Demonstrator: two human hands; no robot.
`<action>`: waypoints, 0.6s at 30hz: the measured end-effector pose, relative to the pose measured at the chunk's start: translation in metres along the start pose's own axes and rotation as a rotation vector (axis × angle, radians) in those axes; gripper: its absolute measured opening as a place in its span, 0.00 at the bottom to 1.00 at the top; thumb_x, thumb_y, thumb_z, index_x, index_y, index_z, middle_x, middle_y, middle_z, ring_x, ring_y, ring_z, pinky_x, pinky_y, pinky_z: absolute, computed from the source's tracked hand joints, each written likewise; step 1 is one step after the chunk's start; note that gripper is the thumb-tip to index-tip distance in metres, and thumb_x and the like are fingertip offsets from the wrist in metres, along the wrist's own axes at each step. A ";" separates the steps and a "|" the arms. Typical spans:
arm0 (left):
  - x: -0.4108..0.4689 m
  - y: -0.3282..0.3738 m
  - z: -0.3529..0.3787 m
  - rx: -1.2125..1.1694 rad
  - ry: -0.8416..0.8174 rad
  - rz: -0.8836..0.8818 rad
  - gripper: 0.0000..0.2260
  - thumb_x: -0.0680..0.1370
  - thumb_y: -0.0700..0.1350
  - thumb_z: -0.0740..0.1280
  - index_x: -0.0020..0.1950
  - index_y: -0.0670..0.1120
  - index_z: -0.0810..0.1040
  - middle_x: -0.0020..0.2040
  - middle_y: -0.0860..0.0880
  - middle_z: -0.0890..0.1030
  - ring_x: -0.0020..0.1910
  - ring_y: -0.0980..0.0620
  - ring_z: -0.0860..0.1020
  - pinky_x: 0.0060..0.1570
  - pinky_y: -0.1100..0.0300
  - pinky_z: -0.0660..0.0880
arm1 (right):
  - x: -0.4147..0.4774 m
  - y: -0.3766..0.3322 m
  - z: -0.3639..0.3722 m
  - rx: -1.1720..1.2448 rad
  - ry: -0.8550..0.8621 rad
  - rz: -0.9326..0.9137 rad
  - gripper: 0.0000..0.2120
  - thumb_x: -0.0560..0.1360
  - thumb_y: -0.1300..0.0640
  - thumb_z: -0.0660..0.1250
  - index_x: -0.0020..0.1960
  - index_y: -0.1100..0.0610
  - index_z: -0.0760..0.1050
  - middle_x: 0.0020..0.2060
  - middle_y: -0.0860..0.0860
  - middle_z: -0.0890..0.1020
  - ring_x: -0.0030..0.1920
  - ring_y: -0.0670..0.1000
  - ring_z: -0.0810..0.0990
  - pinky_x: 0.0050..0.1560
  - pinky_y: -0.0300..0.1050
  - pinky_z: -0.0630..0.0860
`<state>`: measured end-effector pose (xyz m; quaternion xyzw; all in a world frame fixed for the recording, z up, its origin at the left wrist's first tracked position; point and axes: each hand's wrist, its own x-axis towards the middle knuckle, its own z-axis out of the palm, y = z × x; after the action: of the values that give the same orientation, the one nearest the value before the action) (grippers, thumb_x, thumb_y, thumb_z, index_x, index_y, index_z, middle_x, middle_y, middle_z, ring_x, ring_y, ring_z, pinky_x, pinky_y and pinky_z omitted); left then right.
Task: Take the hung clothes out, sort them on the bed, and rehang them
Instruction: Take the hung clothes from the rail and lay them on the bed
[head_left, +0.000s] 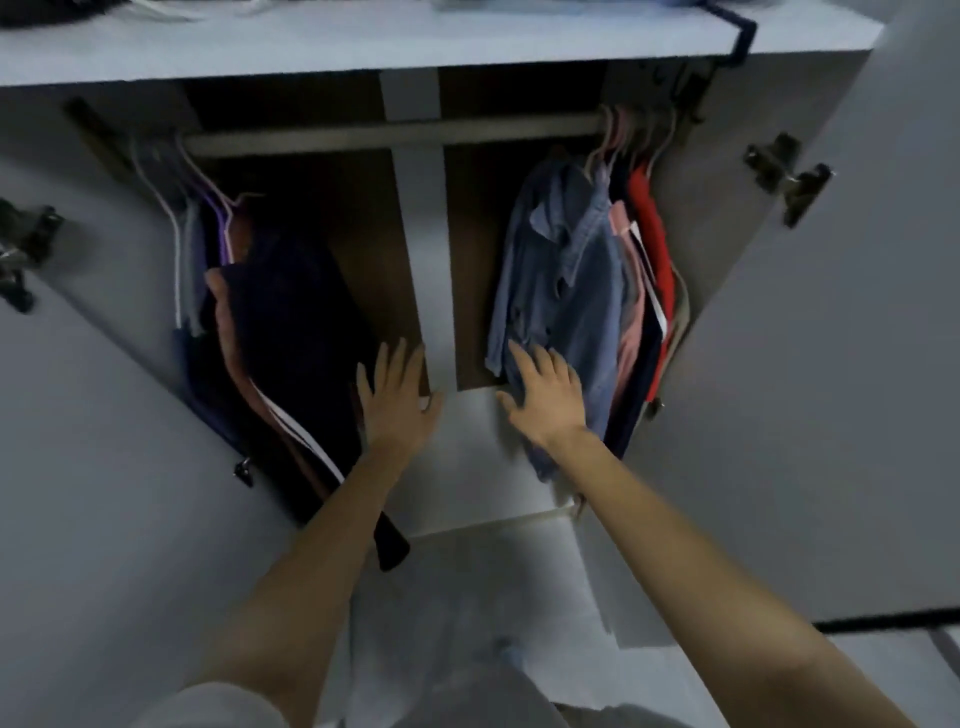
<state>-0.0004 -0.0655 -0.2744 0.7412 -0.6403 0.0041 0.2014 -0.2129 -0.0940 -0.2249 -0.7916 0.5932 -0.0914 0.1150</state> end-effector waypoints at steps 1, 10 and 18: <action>0.009 -0.004 -0.004 0.015 0.028 -0.022 0.31 0.78 0.60 0.54 0.78 0.48 0.64 0.77 0.44 0.65 0.78 0.42 0.59 0.75 0.40 0.46 | 0.017 -0.005 -0.002 -0.004 0.002 -0.037 0.35 0.79 0.42 0.60 0.80 0.49 0.49 0.77 0.56 0.59 0.76 0.60 0.56 0.75 0.56 0.54; 0.061 -0.061 -0.055 0.081 0.261 -0.156 0.27 0.80 0.51 0.65 0.78 0.46 0.64 0.78 0.43 0.64 0.78 0.42 0.56 0.77 0.42 0.48 | 0.124 -0.074 -0.016 0.030 0.028 -0.297 0.34 0.80 0.41 0.59 0.80 0.49 0.49 0.77 0.57 0.58 0.76 0.60 0.57 0.74 0.56 0.56; 0.107 -0.100 -0.099 -0.017 0.399 -0.253 0.27 0.81 0.45 0.64 0.78 0.41 0.60 0.78 0.39 0.59 0.78 0.40 0.56 0.76 0.42 0.55 | 0.178 -0.137 -0.024 0.128 0.020 -0.418 0.34 0.80 0.42 0.59 0.80 0.48 0.49 0.78 0.57 0.56 0.77 0.59 0.54 0.76 0.57 0.54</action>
<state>0.1393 -0.1267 -0.1843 0.7984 -0.4898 0.1197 0.3291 -0.0436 -0.2295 -0.1609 -0.8873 0.4105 -0.1587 0.1377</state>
